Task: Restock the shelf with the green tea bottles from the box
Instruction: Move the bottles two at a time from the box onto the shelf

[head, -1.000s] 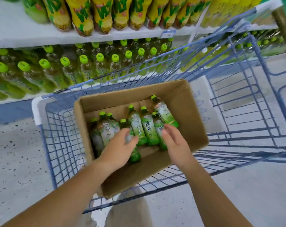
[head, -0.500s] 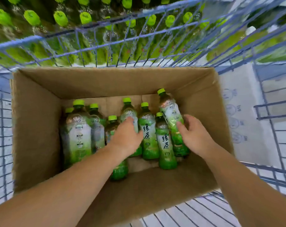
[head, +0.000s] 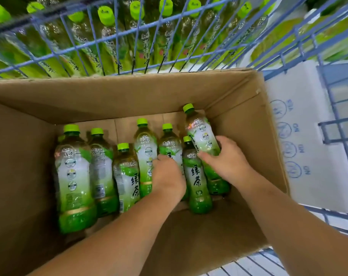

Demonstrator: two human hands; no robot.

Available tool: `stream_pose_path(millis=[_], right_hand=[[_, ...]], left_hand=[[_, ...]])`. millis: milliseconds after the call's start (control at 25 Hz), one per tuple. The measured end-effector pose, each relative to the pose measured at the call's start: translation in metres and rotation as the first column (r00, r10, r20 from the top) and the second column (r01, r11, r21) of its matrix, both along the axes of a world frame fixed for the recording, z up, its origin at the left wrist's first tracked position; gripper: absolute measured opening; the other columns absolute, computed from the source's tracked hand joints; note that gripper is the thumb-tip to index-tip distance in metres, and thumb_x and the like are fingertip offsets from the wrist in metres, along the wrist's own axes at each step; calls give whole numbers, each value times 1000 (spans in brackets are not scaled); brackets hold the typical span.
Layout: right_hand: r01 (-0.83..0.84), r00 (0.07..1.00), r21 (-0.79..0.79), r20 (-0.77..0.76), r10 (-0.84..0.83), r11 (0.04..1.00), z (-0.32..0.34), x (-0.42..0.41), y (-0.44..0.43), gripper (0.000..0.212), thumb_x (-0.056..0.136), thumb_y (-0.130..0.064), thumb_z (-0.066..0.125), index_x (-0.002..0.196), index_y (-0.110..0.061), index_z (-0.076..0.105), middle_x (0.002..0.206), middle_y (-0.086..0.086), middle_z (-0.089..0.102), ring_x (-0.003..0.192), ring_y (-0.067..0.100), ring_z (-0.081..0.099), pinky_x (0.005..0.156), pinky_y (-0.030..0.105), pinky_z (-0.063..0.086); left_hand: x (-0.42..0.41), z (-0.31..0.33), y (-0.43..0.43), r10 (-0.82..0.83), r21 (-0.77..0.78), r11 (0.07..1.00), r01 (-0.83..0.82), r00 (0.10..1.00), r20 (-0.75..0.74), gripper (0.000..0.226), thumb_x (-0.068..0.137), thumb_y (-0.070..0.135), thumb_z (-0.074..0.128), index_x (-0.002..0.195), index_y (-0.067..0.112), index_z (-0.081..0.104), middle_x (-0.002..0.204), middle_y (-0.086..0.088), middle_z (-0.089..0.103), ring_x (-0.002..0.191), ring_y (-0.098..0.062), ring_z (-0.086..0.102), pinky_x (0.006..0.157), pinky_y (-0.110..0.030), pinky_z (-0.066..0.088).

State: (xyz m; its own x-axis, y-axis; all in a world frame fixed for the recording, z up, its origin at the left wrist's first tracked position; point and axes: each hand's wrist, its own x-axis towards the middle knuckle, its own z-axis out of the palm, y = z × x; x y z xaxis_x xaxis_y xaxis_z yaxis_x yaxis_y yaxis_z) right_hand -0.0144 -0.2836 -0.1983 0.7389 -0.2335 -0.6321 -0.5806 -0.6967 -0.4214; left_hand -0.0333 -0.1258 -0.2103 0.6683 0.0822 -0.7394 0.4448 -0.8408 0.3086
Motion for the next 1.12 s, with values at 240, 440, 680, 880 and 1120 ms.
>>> stream_pose_path(millis=[240,440,680,880,1120], right_hand=[[63,996,33,-60,-61,997,-5,2,-3,47,66,-38,87,99,-31,55,90,-13,63,76,4,60,56,22,43],[287,941,252,-256,-222,924,0,-2,-7,34,60,-32,76,91,-29,62,92,-4,73,82,16,72,76,36,59],[451,872,345,-367,-323,824,0,-5,5,68,54,-30,64,118,-9,55,120,14,64,112,39,64,99,58,50],[422,896,417,-325,-301,805,0,-14,6,35,77,-36,78,109,-24,71,97,3,78,86,23,76,87,47,59],[314,935,391,-286,-210,865,19,-22,29,36,66,-35,74,98,-18,75,86,3,78,79,23,76,80,46,61]], left_hand=[[15,-10,-12,-7,117,993,14,998,-55,46,97,25,57,130,-4,44,127,-15,49,119,-27,51,96,-29,44],[-1,-2,-18,-109,73,991,110,994,-20,42,93,9,55,128,-4,37,124,-18,50,112,-32,54,84,-34,43],[9,4,16,208,-201,954,-224,973,-99,44,81,22,79,105,10,44,88,-1,60,69,-9,56,44,-17,43],[0,19,41,269,-294,907,-301,952,-145,21,69,20,81,85,17,69,84,-3,74,72,-18,69,65,-35,60],[-21,42,80,389,-403,815,-417,908,-155,42,66,12,83,100,22,60,86,4,73,67,-9,71,58,-36,61]])
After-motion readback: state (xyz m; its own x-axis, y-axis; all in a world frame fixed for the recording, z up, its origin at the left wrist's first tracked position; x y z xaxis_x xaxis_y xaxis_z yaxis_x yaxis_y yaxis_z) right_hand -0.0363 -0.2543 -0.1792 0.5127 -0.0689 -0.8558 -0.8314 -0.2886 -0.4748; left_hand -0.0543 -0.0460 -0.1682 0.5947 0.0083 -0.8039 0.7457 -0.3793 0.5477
